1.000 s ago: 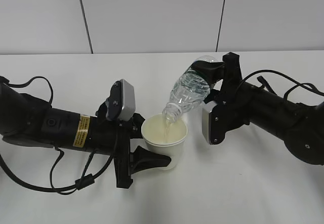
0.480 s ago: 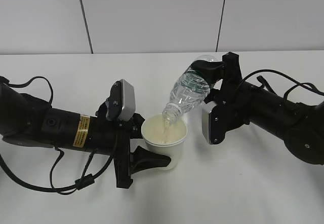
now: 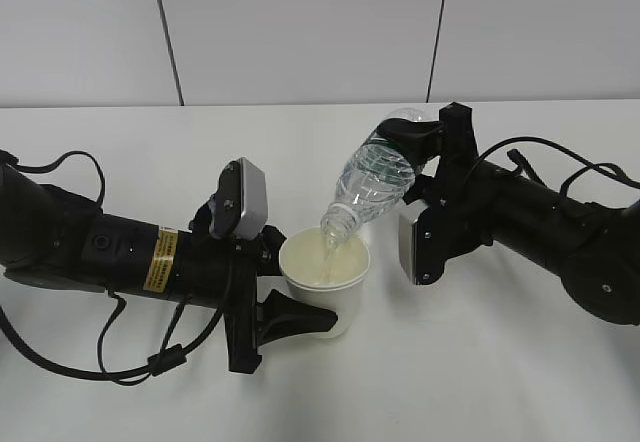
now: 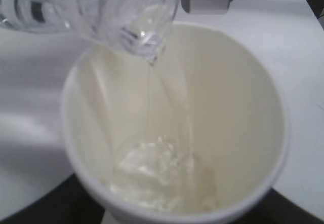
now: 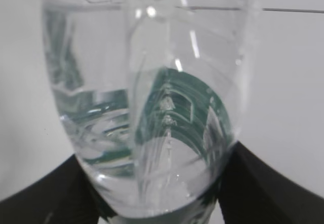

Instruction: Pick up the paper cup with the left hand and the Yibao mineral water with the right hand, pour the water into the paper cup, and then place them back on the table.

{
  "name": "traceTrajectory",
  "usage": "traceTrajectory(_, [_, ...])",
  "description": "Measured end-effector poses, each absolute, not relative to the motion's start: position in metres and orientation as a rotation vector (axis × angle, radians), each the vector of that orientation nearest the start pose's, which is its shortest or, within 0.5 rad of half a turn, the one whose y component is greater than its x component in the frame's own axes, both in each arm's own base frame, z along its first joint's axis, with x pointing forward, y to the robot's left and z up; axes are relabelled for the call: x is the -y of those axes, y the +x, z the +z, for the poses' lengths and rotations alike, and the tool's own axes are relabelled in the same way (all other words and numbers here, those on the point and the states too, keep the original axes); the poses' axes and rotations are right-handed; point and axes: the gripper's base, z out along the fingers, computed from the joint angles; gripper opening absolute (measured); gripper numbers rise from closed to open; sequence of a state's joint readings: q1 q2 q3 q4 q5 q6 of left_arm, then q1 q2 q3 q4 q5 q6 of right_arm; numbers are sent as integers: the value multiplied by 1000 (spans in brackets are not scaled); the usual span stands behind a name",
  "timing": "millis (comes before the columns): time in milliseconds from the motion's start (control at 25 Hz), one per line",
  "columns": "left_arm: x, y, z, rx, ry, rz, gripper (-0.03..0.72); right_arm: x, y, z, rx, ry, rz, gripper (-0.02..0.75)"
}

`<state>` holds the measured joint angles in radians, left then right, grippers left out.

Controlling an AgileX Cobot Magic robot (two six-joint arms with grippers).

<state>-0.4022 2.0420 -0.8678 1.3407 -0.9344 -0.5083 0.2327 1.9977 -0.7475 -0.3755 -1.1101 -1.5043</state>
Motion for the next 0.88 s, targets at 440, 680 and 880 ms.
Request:
traceTrajectory(440, [198,284,105,-1587,1453,-886,434,-111,341,136,-763,-1534,-817,444])
traceTrajectory(680, [198,284,105,-1589,1453,-887,434,-111,341,136,-745,-1546,-835,444])
traceTrajectory(880, [198,283,105,-1588,1454,-887,434,-112,342,137,-729,-1548,-850,444])
